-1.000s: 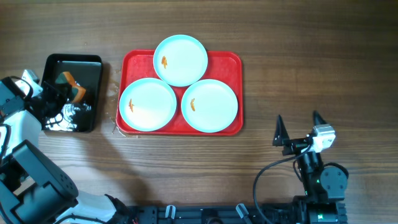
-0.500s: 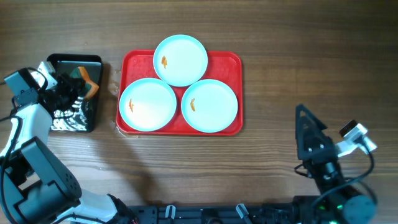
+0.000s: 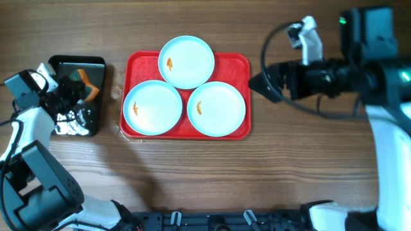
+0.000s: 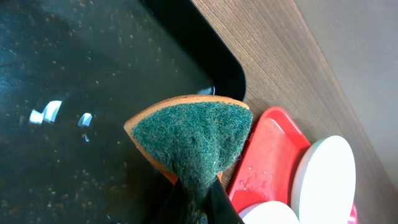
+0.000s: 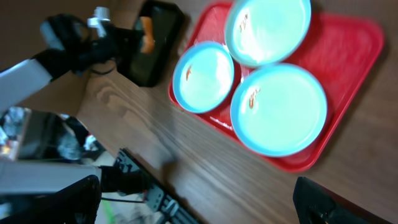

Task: Clean dirty plates on tray and stack at the side
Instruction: 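Reach the right gripper to the top plate and grip its rim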

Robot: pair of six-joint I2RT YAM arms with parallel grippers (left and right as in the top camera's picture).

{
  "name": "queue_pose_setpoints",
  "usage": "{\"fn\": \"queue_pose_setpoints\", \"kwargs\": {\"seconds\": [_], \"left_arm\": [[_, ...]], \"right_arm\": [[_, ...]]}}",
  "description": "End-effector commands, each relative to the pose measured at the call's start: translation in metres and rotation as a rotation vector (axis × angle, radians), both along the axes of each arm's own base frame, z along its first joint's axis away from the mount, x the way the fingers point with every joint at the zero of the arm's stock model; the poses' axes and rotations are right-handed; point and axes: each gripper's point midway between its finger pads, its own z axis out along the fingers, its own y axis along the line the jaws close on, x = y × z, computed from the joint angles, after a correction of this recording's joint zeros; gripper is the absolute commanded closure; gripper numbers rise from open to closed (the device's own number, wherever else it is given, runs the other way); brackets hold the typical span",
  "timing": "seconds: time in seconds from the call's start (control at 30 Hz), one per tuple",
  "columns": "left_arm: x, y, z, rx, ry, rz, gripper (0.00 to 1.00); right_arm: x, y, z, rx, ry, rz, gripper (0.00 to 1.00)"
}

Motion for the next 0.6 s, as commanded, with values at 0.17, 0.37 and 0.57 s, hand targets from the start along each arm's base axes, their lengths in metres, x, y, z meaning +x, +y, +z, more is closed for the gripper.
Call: {"fn": "queue_pose_setpoints", "kwargs": {"seconds": [0.17,0.37,0.57], "left_arm": [[0.001,0.014,0.000,0.098,-0.002,0.010,0.96],[-0.016,0.037,-0.024,0.163,0.120,0.103,0.96],[-0.013,0.033,-0.026,0.131,0.110,0.076,0.96]], "right_arm": [[-0.007,0.106,-0.070,0.021,0.185,0.360,0.00],[-0.005,0.160,-0.097,-0.253,-0.010,0.254,0.01],[0.004,0.188,-0.129,-0.287,-0.096,0.181,0.06]]}}
